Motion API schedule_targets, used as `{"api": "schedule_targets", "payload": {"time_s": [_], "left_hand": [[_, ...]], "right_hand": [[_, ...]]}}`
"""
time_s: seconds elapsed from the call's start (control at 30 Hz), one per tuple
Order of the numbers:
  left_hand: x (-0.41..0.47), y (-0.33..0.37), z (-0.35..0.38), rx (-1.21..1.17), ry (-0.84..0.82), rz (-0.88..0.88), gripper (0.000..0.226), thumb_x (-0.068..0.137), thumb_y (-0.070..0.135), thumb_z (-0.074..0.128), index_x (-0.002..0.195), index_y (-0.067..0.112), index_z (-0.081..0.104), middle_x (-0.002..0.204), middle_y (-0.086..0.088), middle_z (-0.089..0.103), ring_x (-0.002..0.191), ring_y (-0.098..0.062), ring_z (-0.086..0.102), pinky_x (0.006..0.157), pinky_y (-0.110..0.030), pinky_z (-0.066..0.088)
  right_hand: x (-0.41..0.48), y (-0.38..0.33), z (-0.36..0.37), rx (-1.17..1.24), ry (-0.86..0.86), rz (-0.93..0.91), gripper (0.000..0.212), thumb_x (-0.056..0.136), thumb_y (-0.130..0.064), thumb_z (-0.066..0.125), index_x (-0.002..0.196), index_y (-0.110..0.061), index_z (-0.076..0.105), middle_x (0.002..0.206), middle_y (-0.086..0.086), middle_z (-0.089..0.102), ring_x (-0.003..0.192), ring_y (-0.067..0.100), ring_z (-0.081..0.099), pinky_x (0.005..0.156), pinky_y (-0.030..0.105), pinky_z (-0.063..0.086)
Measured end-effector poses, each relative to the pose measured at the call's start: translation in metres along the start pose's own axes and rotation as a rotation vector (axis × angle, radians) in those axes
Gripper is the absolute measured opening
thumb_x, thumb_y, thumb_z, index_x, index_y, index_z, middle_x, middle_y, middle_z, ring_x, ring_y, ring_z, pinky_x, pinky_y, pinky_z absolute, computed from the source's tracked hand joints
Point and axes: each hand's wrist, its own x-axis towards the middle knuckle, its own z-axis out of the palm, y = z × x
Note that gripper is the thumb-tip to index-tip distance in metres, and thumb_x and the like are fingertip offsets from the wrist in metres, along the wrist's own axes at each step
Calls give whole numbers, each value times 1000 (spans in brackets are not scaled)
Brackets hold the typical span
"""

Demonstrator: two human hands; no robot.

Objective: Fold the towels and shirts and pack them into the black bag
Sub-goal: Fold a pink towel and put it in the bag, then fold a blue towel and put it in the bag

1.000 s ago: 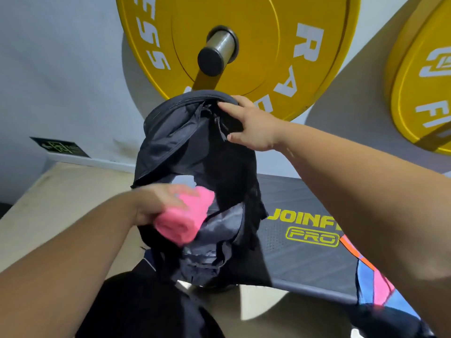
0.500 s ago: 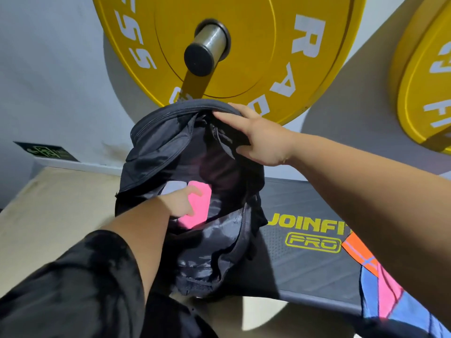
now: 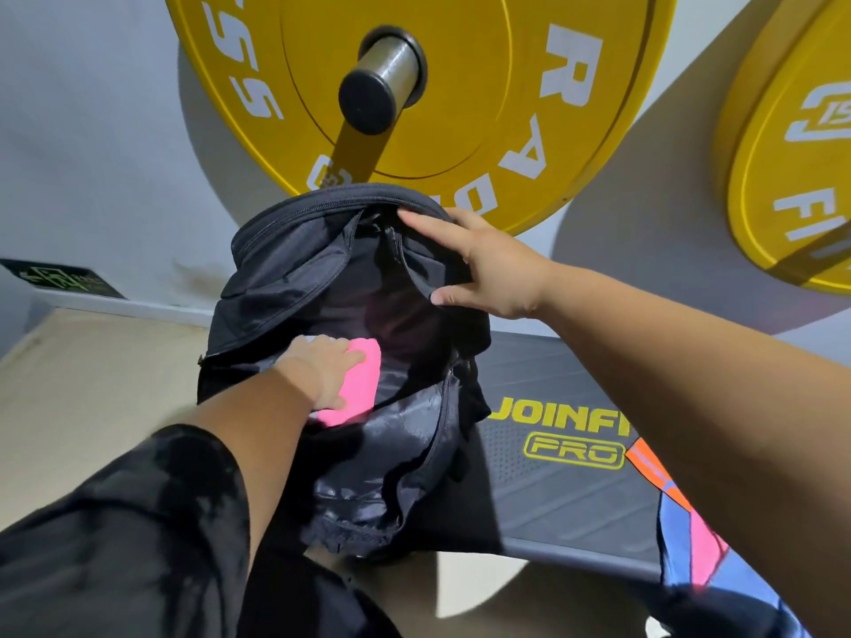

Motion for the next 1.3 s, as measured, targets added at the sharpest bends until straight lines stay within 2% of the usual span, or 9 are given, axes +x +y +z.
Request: {"api": "schedule_targets", "payload": {"time_s": [0.23, 0.33, 0.43, 0.7, 0.83, 0.93, 1.07, 1.17, 1.3], "left_hand": [[11, 1, 10, 78, 16, 17, 92, 72, 63, 65, 148, 30, 25, 145, 0, 35, 129, -24, 39, 99, -49, 37], [13, 7, 14, -57, 38, 68, 100, 73, 70, 56, 153, 38, 5, 161, -2, 7, 146, -26, 20, 109, -60, 24], [10, 8, 20, 10, -37, 42, 99, 76, 74, 50, 153, 46, -4, 165, 1, -14, 151, -30, 1, 109, -69, 12], [-2, 7, 9, 65, -164, -94, 95, 85, 67, 56, 152, 51, -10, 164, 0, -22, 151, -36, -9, 117, -57, 12], [-18, 12, -14, -67, -97, -83, 81, 90, 68, 46, 152, 53, -3, 166, -3, -9, 150, -37, 7, 114, -58, 20], [-42, 20, -48, -296, 23, -83, 64, 93, 62, 47, 151, 48, 25, 165, -1, 15, 144, -31, 29, 112, -50, 31], [-85, 52, -86, -563, 483, -64, 36, 93, 49, 54, 124, 33, 62, 124, 3, 59, 113, -21, 58, 97, -41, 48], [-116, 103, -116, -625, 721, 34, 23, 94, 41, 57, 109, 26, 67, 104, 6, 61, 94, -16, 58, 84, -34, 47], [-121, 191, -142, -741, 773, 254, 30, 87, 46, 57, 104, 23, 67, 96, 6, 61, 92, -19, 57, 79, -31, 44]], "right_hand": [[1, 3, 8, 24, 30, -14, 98, 84, -22, 79, 155, -43, 16, 155, 8, 25, 141, 28, 34, 112, 24, 27], [1, 4, 9, 18, 29, -12, 100, 83, -22, 80, 155, -46, 14, 157, 6, 23, 142, 28, 34, 117, 32, 31], [0, 5, 12, 15, 42, -17, 101, 83, -22, 80, 155, -45, 14, 158, 5, 22, 143, 26, 32, 117, 32, 30], [-7, 5, 21, -8, 78, 7, 99, 86, -20, 77, 155, -47, 12, 160, 3, 17, 146, 27, 29, 119, 39, 30], [-18, -1, 22, -30, 80, 18, 92, 90, -22, 72, 155, -47, 12, 163, 3, 12, 148, 28, 25, 119, 42, 30], [-34, -6, 22, -31, 65, 52, 85, 94, -24, 66, 154, -50, 11, 165, 5, 7, 149, 30, 23, 119, 43, 31], [-85, 1, 16, -20, 58, 115, 71, 99, -27, 57, 153, -49, 17, 165, 8, 9, 147, 31, 28, 116, 42, 34], [-145, 27, 12, -29, 30, 275, 64, 100, -31, 56, 153, -46, 24, 164, 7, 13, 143, 32, 35, 114, 43, 35], [-238, 79, 15, -69, -31, 573, 62, 95, -33, 61, 151, -37, 35, 161, 15, 20, 145, 33, 31, 119, 37, 27]]}}
